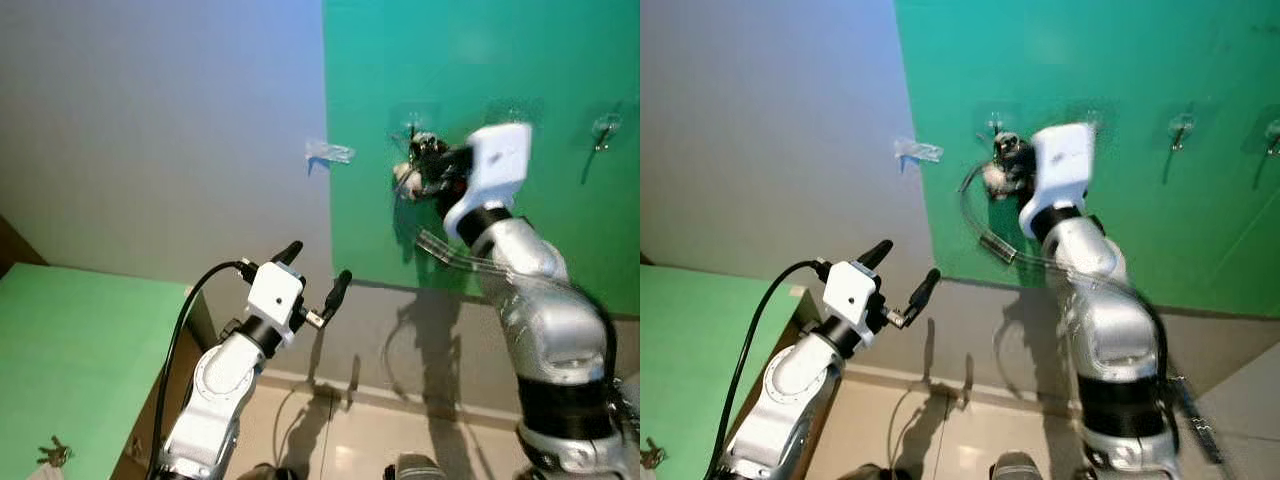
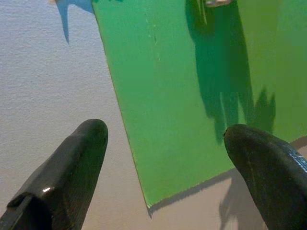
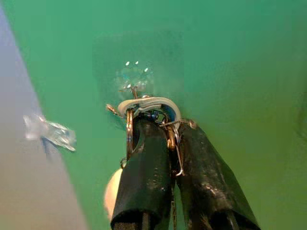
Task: Hang keys on a hook
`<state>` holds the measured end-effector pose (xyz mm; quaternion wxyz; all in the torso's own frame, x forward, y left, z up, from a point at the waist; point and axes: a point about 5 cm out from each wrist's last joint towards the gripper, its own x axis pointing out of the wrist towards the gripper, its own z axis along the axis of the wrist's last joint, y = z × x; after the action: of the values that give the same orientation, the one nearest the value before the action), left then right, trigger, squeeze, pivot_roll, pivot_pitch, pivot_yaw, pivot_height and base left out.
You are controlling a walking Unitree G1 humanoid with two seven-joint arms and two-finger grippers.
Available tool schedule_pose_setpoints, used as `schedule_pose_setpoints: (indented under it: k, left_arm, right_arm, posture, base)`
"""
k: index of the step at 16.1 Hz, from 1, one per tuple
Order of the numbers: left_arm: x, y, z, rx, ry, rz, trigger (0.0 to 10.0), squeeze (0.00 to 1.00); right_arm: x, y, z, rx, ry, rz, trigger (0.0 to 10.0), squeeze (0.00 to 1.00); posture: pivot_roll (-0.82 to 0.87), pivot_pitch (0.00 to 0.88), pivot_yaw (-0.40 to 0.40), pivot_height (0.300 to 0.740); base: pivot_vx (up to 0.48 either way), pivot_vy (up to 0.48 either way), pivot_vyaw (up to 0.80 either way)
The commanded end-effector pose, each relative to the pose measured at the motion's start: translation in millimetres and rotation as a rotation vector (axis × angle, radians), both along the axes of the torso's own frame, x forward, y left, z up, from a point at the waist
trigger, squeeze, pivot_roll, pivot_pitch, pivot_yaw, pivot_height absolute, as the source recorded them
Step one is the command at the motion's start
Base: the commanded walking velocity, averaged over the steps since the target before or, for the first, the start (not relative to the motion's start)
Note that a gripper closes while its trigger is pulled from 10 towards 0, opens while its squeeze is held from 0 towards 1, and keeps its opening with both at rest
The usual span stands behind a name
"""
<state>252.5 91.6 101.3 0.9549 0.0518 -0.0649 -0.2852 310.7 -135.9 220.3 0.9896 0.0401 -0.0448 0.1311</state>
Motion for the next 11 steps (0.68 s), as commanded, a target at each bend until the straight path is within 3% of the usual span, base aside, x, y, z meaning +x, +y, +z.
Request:
schedule_pose_setpoints:
  k: [1, 3, 5, 7, 11]
  left_arm:
    - [-1.0, -0.1, 1.5, 0.005, -0.006, 0.005, 10.0, 0.00]
    - [-2.7, -2.0, 0.9, 0.002, -0.003, 0.002, 10.0, 0.00]
    - [-3.8, -3.1, 0.6, -0.001, -0.001, 0.000, 10.0, 0.00]
    - [-4.8, -4.0, 0.4, -0.004, 0.003, -0.001, 10.0, 0.00]
    - [-5.7, -4.8, 0.2, -0.012, 0.008, 0.001, 10.0, 0.00]
  right_arm:
    - [1.1, -13.7, 0.7, 0.054, 0.036, -0.059, 0.0, 0.00]
    - [0.8, -13.3, 4.2, -0.003, 0.005, -0.064, 0.0, 0.00]
    - [0.9, -13.3, 4.0, 0.048, 0.034, -0.060, 0.0, 0.00]
    - [3.3, -13.4, 2.1, 0.218, 0.136, -0.047, 0.0, 0.00]
    - [6.1, -11.7, 2.4, 0.294, 0.196, -0.024, 0.0, 0.00]
  posture:
    - [-0.26, 0.037, 0.095, 0.720]
    - [-0.26, 0.038, 0.095, 0.720]
    - [-0.26, 0.038, 0.095, 0.720]
    - [-0.26, 0.040, 0.094, 0.720]
    - [-0.25, 0.042, 0.092, 0.720]
  base:
    - [0.000, 0.000, 0.00]
    - [0.000, 0.000, 0.00]
    - [0.000, 0.000, 0.00]
    - [0.000, 0.000, 0.00]
    - [0.000, 0.000, 0.00]
